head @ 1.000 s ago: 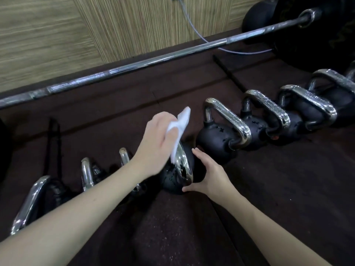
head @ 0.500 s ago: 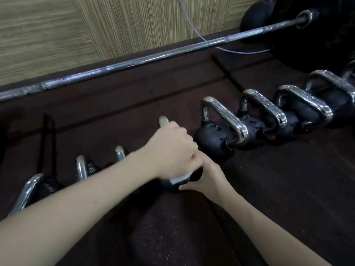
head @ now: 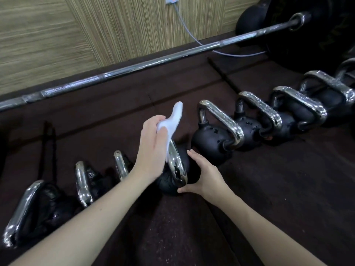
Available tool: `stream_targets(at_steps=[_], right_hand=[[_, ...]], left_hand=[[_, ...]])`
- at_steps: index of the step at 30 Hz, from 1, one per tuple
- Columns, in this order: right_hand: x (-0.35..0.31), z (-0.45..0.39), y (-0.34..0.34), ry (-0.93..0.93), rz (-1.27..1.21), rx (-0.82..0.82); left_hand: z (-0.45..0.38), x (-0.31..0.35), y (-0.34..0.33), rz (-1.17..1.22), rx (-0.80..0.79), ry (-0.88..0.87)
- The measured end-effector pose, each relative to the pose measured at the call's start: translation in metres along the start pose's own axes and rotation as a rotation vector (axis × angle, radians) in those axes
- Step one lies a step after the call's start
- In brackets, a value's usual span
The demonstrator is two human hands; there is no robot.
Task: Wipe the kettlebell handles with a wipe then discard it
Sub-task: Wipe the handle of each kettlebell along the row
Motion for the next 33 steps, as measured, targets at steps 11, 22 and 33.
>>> stream_targets(at_steps=[11,22,33], right_hand=[[0.002,0.000,-0.002,0.053,0.018,0.028],[0.003,0.001,-0.002,0.010,-0.021,0.030],[0.002,0.000,-0.001,0.022,-0.036,0.023]], left_hand=[[0.083,0.050,-0.057,-0.909,-0.095,-0.985],[-0.064,-0.010,-0.017,-0.252,-0.308,0.238],[0.037,0.000,-0.002,-0.196,-0.100,-0.234]])
Point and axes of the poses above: each hand's wrist, its own z-axis away from the middle knuckle, its own y-axis out of the back of the hand, x = y × z, the point moved 10 cm from there along -z, towards the middle knuckle, and after that the axes turned 12 degrees about y, right-handed, at the moved point
